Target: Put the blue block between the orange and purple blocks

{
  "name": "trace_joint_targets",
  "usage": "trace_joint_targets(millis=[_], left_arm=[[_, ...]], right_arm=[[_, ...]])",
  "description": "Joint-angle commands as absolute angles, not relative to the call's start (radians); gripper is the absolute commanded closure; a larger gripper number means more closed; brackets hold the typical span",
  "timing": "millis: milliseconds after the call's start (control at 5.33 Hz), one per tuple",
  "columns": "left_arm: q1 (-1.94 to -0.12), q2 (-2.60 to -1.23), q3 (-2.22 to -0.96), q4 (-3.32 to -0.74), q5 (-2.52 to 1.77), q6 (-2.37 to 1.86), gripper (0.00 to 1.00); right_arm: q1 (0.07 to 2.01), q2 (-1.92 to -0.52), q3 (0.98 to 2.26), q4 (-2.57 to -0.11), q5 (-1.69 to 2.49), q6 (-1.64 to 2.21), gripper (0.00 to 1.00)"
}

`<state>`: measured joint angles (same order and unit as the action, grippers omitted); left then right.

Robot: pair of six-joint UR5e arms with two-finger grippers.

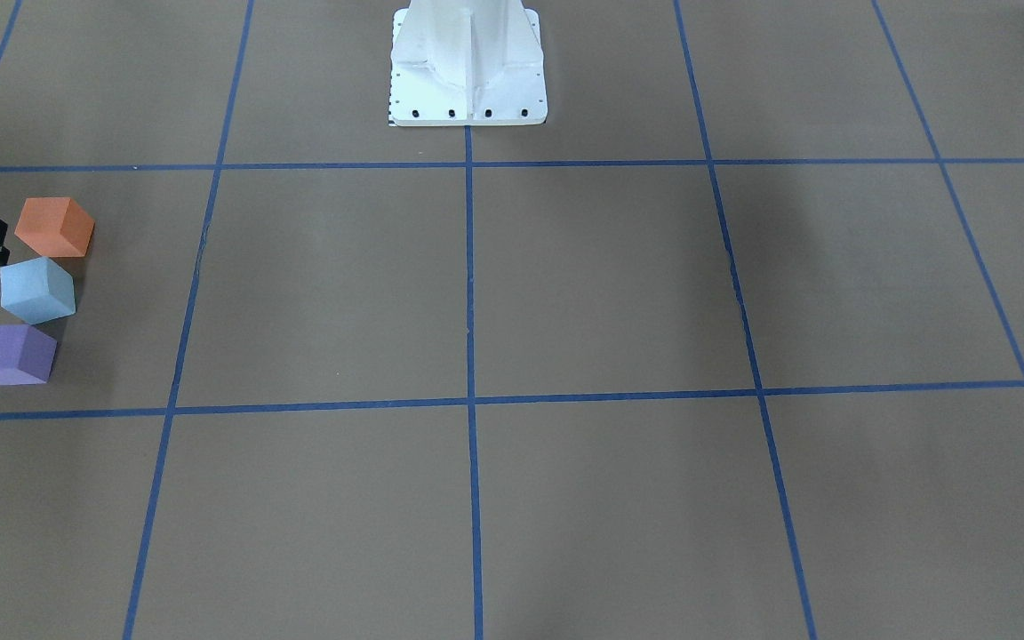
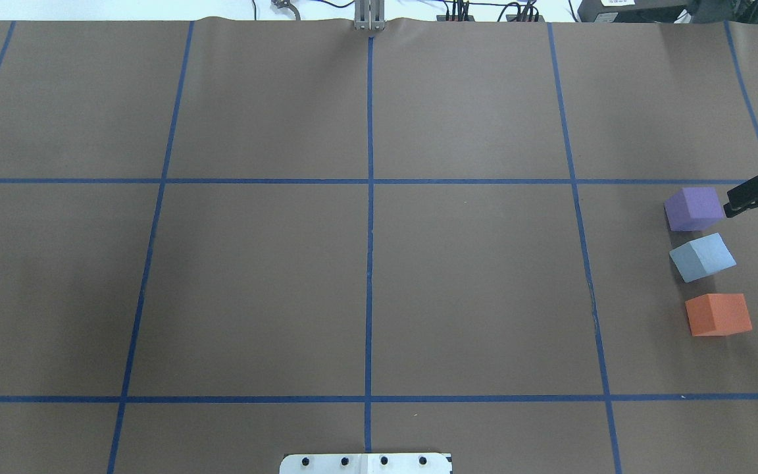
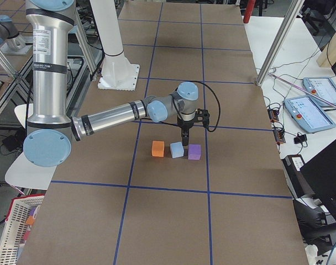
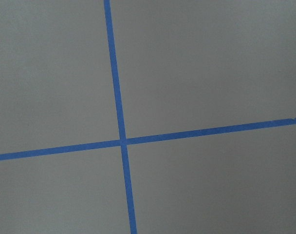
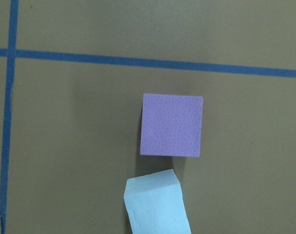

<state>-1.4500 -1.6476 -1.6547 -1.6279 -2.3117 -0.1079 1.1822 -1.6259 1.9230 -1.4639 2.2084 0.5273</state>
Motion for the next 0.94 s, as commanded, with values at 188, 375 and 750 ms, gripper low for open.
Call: trace_joint_targets(millis=[188, 375, 750], left_arm=[[-1.459, -1.635, -1.649, -1.626, -2.313, -0.097, 0.00], [-1.515, -1.632, -1.626, -1.603, -2.318, 0.055, 0.00], [-1.572, -1.594, -1.600, -1.580, -2.318, 0.122, 0.00]], right_arm=[[1.335, -1.626, 1.858, -1.466, 2.187, 0.401, 0.00], [1.435, -1.626, 1.789, -1.474, 2.271, 0.242, 0.00], [1.558, -1.664, 1.614, -1.467, 2.452, 0.061, 0.00]])
